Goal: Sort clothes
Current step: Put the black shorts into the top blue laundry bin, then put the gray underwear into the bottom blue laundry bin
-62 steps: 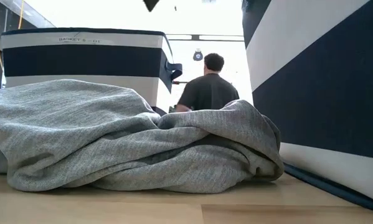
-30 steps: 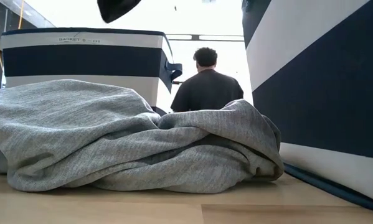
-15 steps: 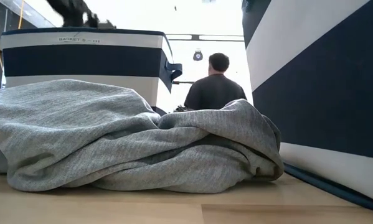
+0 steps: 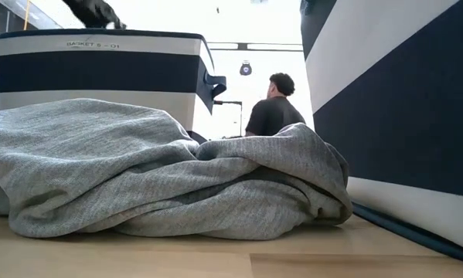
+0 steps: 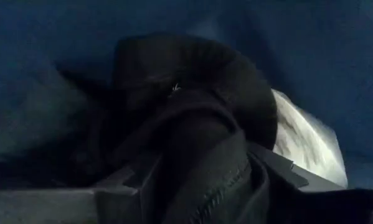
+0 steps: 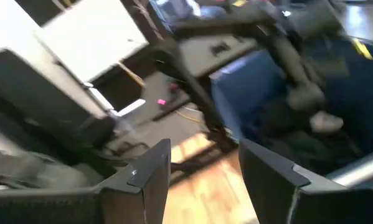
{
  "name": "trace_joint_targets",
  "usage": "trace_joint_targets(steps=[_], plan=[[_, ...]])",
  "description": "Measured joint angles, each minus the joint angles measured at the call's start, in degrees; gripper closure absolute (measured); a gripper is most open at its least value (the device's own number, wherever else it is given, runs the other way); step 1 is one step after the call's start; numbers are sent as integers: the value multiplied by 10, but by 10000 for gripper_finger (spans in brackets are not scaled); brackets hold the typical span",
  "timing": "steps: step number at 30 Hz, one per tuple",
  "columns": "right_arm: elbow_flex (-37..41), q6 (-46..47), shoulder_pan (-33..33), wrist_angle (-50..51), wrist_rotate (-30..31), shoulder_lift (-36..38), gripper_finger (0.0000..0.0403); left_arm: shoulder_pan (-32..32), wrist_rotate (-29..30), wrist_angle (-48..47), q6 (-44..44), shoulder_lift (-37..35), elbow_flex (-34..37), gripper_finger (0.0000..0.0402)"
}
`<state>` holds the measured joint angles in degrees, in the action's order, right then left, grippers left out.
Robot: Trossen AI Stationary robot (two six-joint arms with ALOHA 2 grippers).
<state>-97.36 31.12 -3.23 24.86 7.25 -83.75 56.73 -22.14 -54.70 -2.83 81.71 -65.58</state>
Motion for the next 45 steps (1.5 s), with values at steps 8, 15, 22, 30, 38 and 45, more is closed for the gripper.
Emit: trace_joint_targets(steps=[8,15,22,30,38,45], plan=[[0,53,37,155,41,-41,207,-31,8,-42,-9,-102,-179,228],[0,47,136,260,1,-138,150,-103,15,-7,-60,-210,-200,236],[0,44,206,343,-19,-232,141,-139,210,-56,-59,-251,-185,236],[0,30,212,372,-70,-282,141,-133,251,-4,-42,-227,-44,218],[0,29,211,403,-66,-302,141,-109,229,11,-72,-159,34,124],[0,23,213,412,-58,-333,141,-91,134,-23,-99,-153,-5,85]])
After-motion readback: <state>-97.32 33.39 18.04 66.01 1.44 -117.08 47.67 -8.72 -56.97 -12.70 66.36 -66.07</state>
